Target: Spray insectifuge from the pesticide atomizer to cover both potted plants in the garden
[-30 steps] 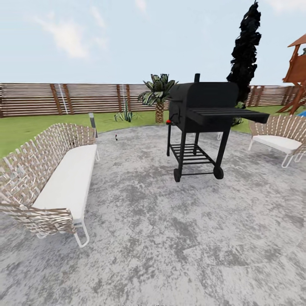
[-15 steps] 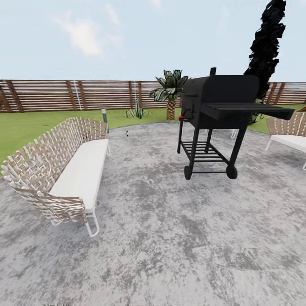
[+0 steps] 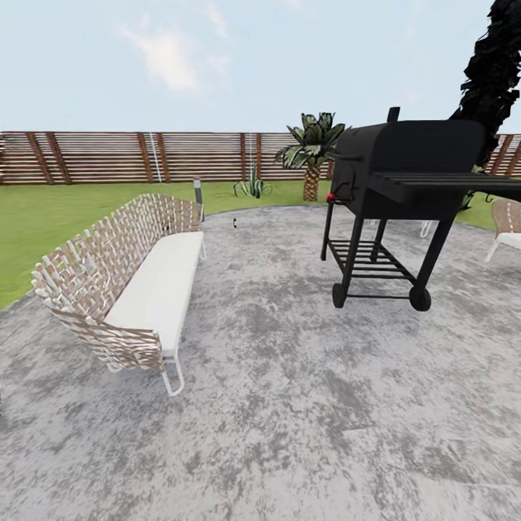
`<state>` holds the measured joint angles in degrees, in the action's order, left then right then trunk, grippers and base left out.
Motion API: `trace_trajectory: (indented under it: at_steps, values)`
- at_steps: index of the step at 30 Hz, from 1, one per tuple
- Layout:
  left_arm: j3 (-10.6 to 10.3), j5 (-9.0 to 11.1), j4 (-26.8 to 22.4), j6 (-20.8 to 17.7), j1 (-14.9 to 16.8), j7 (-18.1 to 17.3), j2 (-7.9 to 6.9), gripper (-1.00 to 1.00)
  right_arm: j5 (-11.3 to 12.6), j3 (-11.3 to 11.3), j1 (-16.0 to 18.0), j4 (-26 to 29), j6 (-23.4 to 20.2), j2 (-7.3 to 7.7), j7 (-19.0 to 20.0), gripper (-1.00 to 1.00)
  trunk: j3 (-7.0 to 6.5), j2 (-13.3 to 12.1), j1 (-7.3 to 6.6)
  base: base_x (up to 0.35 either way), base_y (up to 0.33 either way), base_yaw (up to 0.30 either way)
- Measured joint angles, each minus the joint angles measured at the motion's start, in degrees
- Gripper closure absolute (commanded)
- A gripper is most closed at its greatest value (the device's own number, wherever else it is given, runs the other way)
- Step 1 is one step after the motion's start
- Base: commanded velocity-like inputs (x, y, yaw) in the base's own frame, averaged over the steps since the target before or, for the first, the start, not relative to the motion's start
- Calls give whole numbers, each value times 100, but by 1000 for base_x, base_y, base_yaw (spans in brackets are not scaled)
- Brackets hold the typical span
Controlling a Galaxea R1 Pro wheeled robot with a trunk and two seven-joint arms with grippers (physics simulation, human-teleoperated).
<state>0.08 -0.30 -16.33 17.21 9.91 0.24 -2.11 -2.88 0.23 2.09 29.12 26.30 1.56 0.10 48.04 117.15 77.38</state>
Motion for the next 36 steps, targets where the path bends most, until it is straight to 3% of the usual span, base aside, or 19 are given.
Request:
trace_trajectory:
  at_steps: [25, 36]
  values:
    - [0, 7, -10, -6, 5, 0, 7, -100, 0, -11, -1, -5, 0, 18, -5, -100, 9, 0, 0, 283, -161, 7]
    - [3, 23, -266, -15, 222, 7, 98, -100, 13, -35, -1, 1, 13, 16, -33, -100, 9, 0, -1, 318, -129, 0]
